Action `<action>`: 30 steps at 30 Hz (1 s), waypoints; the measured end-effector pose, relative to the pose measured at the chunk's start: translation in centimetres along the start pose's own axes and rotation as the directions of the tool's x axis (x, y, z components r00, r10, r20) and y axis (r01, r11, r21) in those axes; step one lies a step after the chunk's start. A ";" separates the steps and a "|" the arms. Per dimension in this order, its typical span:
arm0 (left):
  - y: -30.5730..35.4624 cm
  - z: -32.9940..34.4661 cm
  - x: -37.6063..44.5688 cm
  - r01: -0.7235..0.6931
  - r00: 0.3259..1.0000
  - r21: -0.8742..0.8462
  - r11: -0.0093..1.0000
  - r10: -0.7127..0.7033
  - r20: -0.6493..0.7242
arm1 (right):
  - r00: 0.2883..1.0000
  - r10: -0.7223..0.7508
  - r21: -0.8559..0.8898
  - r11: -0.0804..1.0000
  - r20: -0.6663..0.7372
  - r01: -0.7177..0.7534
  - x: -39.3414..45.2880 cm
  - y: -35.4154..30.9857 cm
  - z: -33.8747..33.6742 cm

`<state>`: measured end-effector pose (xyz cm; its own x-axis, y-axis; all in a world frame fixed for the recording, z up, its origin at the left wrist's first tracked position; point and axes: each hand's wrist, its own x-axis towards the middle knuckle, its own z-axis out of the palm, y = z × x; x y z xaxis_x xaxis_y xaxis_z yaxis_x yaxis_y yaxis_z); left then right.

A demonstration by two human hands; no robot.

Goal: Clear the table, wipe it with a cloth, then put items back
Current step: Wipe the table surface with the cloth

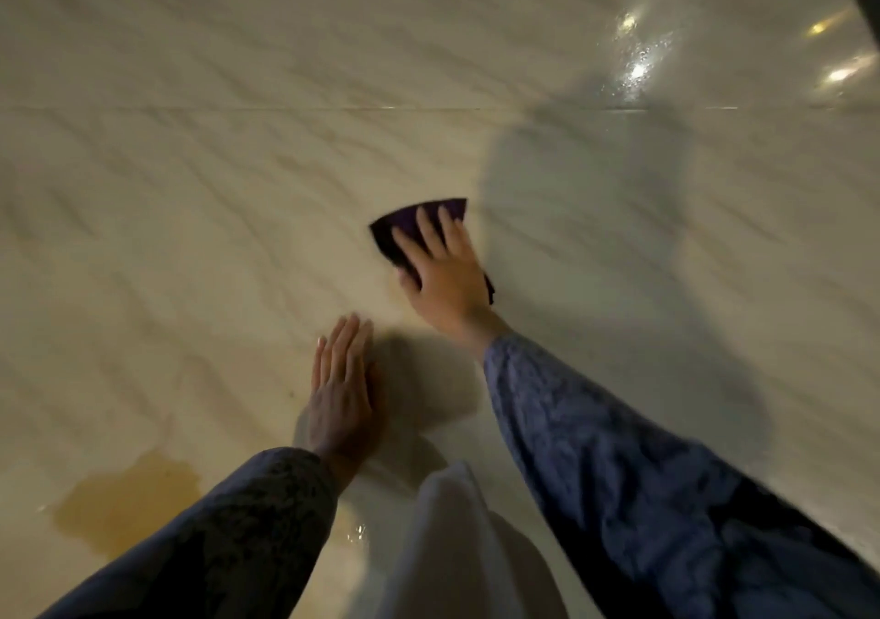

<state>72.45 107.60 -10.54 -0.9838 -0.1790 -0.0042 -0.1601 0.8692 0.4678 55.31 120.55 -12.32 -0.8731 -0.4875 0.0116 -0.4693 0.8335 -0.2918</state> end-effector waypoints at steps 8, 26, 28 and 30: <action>-0.4 0.8 0.1 0.005 0.999 0.015 1.000 -0.004 -0.053 | 0.951 0.271 0.026 0.962 -0.148 -0.270 -10.6 9.5 -2.3; -0.5 1.2 0.4 0.017 0.997 0.014 1.000 -0.016 -0.075 | 0.990 0.135 -0.040 0.990 0.033 -0.134 10.7 -1.0 -1.3; -0.6 1.2 0.3 0.015 0.997 0.016 1.000 -0.013 -0.073 | 0.992 -0.048 -0.008 0.999 0.115 0.049 8.7 -5.4 0.2; -0.7 1.1 0.1 0.024 0.998 0.054 0.998 -0.020 -0.067 | 0.980 -0.150 0.042 0.988 0.133 0.145 5.7 -7.4 1.1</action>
<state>72.34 107.46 -11.82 -0.9728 -0.2268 0.0460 -0.1873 0.8883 0.4192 53.93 111.34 -11.20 -0.7674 -0.6371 -0.0721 -0.5852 0.7419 -0.3273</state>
